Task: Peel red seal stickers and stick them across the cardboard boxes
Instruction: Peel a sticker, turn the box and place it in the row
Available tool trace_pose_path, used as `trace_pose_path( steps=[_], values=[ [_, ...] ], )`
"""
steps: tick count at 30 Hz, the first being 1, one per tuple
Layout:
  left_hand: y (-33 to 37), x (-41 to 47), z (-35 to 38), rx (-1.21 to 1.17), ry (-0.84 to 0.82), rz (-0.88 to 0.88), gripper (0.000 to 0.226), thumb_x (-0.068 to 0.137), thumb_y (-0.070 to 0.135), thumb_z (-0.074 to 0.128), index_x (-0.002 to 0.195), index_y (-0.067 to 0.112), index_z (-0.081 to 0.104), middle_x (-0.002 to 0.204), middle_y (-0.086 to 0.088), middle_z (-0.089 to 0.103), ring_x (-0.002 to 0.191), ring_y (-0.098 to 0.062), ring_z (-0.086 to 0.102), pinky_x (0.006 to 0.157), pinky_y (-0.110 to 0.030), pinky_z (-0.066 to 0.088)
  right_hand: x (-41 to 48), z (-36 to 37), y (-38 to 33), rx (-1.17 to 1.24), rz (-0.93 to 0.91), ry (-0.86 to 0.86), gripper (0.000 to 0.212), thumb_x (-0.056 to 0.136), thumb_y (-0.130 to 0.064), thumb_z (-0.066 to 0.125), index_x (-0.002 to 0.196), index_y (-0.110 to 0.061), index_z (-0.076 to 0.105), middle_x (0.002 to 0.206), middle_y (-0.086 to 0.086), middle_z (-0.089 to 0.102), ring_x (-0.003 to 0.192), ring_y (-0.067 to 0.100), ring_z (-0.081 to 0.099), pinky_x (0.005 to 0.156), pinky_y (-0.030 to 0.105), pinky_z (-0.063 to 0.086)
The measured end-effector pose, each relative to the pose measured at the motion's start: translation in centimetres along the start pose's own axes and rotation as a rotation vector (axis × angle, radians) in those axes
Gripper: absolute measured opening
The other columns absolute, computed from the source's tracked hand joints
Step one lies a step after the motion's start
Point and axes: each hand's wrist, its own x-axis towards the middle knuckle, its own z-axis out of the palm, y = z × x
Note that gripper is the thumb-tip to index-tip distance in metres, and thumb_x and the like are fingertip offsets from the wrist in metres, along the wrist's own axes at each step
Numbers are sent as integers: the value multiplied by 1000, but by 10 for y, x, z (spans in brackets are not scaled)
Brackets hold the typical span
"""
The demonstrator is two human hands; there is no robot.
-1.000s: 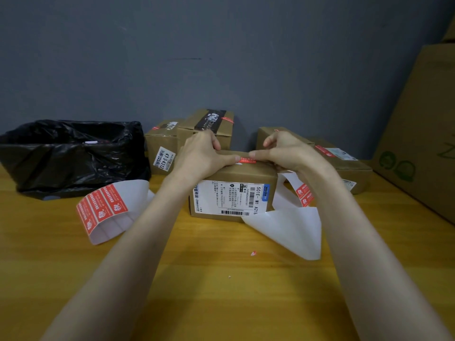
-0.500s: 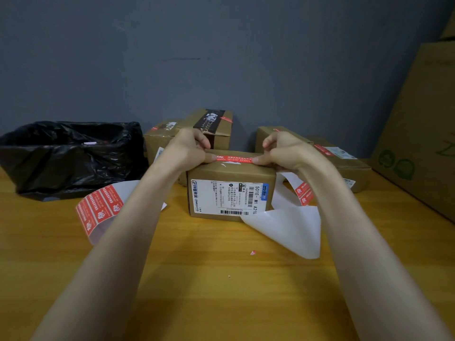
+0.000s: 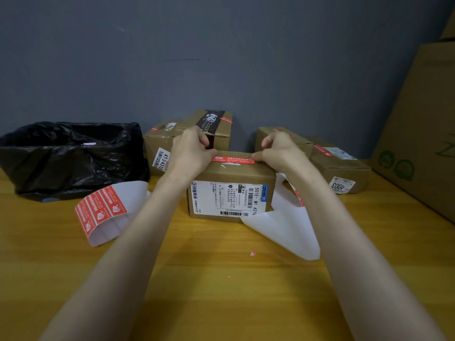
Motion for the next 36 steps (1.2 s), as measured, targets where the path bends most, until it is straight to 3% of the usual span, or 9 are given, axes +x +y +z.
trace_pose_path(
  steps=[3, 7, 12, 17, 19, 22, 25, 31, 36],
  values=[
    [-3, 3, -5, -48, -59, -34, 18, 81, 19, 72, 85, 13, 56, 74, 3, 54, 80, -14, 53, 72, -26, 39, 0, -3, 2, 39, -6, -41, 24, 83, -19, 69, 81, -20, 44, 89, -1, 49, 90, 16, 48, 71, 25, 43],
    [-6, 8, -12, -98, -201, -85, 23, 74, 22, 78, 77, 19, 55, 74, 3, 55, 73, -13, 53, 74, -30, 47, 0, -9, 3, 21, 2, -119, 36, 77, -25, 75, 99, -16, 49, 93, -1, 51, 96, 17, 52, 92, 37, 48],
    [-6, 9, -18, -85, -248, -105, 23, 75, 17, 77, 74, 22, 55, 77, 3, 54, 81, -16, 55, 84, -35, 48, 1, -12, 4, 83, 23, -155, 29, 77, -11, 74, 79, -20, 47, 77, 1, 48, 75, 16, 50, 74, 34, 46],
    [-4, 8, -20, -92, -281, -113, 24, 72, 23, 79, 79, 21, 56, 82, 2, 56, 81, -16, 56, 80, -33, 49, -1, -14, 4, 59, 10, -150, 35, 75, -24, 77, 99, -16, 51, 84, -2, 51, 81, 15, 52, 82, 36, 49],
    [-3, 7, -20, -82, -273, -107, 23, 73, 21, 78, 78, 22, 56, 83, 3, 55, 83, -15, 56, 80, -32, 48, -1, -13, 4, 38, 2, -153, 31, 78, -19, 75, 97, -15, 51, 83, -1, 51, 83, 16, 52, 83, 37, 50],
    [-2, 8, -23, -114, -315, -116, 20, 77, 16, 75, 79, 22, 56, 83, 3, 55, 78, -9, 53, 69, -23, 44, -1, -16, 4, 112, 15, -189, 26, 79, -8, 72, 83, -18, 48, 74, 2, 49, 68, 17, 48, 64, 32, 44],
    [-3, 6, -26, -214, -303, -134, 16, 78, 17, 73, 79, 20, 57, 80, 1, 57, 74, -7, 53, 65, -19, 43, -3, -20, 7, 217, 29, -193, 29, 77, -12, 75, 81, -19, 47, 70, 3, 49, 53, 13, 41, 54, 27, 37],
    [-5, 6, -18, -109, -205, -78, 25, 73, 33, 77, 81, 18, 58, 76, 5, 55, 71, -7, 51, 59, -20, 40, -5, -11, 0, 14, -40, -127, 40, 69, -39, 79, 86, -16, 51, 81, -3, 52, 78, 12, 51, 69, 29, 45],
    [-3, 5, -12, 10, -146, -8, 30, 70, 31, 80, 85, 16, 59, 74, 8, 52, 77, -10, 49, 60, -22, 35, -9, -3, -5, -117, -84, -92, 41, 72, -38, 77, 94, -15, 51, 82, -7, 49, 76, 8, 47, 55, 22, 35]
  ],
)
